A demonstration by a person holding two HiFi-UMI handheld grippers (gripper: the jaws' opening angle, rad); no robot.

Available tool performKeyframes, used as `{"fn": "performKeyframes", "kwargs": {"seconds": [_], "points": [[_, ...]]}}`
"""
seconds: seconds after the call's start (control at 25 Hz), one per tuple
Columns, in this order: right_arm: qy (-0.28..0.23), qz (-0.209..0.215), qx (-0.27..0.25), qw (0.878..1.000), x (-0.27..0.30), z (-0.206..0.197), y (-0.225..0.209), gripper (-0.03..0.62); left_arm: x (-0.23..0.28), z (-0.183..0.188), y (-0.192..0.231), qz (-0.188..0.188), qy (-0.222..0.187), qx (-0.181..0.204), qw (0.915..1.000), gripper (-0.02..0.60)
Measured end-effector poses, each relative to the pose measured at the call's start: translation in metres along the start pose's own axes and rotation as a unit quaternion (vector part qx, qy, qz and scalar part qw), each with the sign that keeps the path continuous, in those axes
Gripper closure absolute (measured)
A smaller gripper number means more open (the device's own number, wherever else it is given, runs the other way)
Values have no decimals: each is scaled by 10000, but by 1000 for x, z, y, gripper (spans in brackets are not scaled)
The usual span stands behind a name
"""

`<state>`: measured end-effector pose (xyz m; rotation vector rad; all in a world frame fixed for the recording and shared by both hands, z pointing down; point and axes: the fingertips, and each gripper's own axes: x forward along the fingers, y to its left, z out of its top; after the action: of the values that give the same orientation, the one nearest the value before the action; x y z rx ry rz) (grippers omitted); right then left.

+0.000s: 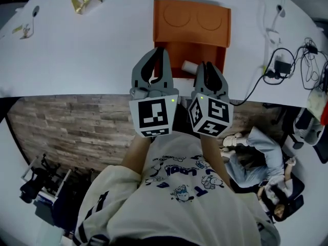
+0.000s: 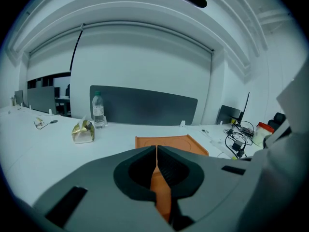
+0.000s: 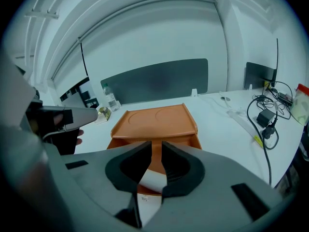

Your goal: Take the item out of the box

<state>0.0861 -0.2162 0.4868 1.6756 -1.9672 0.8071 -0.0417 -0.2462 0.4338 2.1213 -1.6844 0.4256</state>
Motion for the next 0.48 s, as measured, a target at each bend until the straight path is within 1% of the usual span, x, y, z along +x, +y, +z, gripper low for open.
{"fn": "performKeyframes", "kwargs": {"seconds": [0.08,0.12,0.2,0.24,0.48], "points": [[94,18,35,9999,3,-5,1,531,2,-3,0,-15,40,-9,10000,560],[150,43,66,9999,4,-8,2,517,3,-4,0,-23,58,-19,10000,560],[291,84,162,9994,7,-14,3,460,5,-7,0,-42,93,-37,9999,560],[359,83,206,9991,8,-18,4,445,6,-9,0,-53,115,-40,9999,560],[636,66,322,9974,14,-30,9,405,9,-15,1,-140,205,-41,9997,560]]}}
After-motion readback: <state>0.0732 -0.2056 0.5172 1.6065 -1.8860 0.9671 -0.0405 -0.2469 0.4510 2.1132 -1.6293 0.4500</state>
